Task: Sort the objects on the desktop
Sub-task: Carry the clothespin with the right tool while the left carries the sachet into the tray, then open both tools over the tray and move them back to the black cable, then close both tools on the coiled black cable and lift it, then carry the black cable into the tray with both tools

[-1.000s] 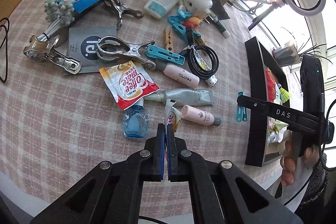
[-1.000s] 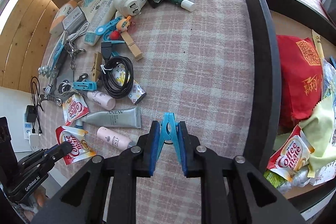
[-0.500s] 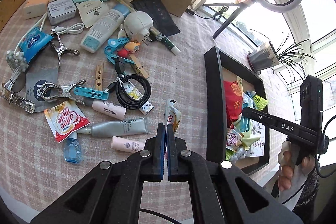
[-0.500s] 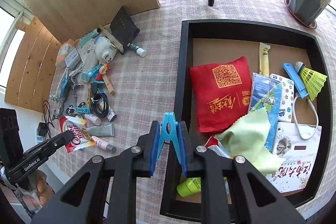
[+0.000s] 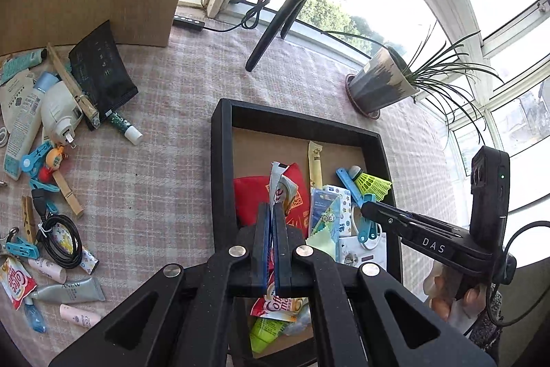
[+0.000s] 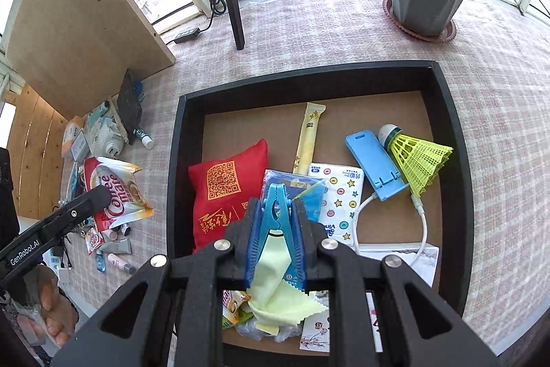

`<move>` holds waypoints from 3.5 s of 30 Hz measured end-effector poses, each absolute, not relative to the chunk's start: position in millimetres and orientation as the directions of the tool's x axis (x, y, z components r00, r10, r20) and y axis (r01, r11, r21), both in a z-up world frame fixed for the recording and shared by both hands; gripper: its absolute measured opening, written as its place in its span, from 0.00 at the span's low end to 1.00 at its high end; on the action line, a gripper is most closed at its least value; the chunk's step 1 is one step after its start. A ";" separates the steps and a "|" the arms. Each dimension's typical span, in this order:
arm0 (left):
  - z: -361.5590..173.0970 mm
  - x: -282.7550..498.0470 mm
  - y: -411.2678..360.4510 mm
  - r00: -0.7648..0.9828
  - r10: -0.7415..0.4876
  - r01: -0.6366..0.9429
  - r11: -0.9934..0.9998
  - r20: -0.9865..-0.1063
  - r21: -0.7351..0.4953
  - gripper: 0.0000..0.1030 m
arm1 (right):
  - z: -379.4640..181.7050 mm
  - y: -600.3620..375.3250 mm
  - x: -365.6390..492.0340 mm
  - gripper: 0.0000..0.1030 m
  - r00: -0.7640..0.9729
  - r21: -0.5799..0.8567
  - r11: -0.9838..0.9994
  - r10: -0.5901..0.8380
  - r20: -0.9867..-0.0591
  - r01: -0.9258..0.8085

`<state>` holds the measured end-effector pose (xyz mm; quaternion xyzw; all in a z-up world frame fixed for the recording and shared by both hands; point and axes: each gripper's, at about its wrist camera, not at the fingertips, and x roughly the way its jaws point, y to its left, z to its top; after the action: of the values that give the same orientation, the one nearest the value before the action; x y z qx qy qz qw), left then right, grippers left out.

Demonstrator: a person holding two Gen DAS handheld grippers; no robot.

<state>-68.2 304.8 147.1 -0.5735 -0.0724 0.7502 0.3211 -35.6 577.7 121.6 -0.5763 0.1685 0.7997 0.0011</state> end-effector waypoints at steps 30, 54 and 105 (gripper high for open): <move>135.6 -73.2 291.1 -0.197 0.474 -0.367 -0.847 -0.858 -0.384 0.52 | 121.4 534.4 -59.8 0.38 -0.329 0.309 -0.950 -0.279 -0.902 -0.041; 53.0 -83.9 109.8 -0.209 0.422 0.058 -0.895 -0.882 -0.442 0.44 | 74.3 317.4 -109.4 0.29 -0.054 0.449 -0.860 -0.473 -0.879 0.242; 87.0 -68.7 176.6 -0.178 0.484 -0.208 -0.869 -0.857 -0.448 0.43 | 84.0 345.7 -85.4 0.13 -0.116 0.451 -0.874 -0.474 -0.873 0.180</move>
<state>-68.7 176.6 87.0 -0.5991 -0.1154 0.7588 0.2281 -85.4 345.7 84.0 -0.6266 0.1172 0.7378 -0.2218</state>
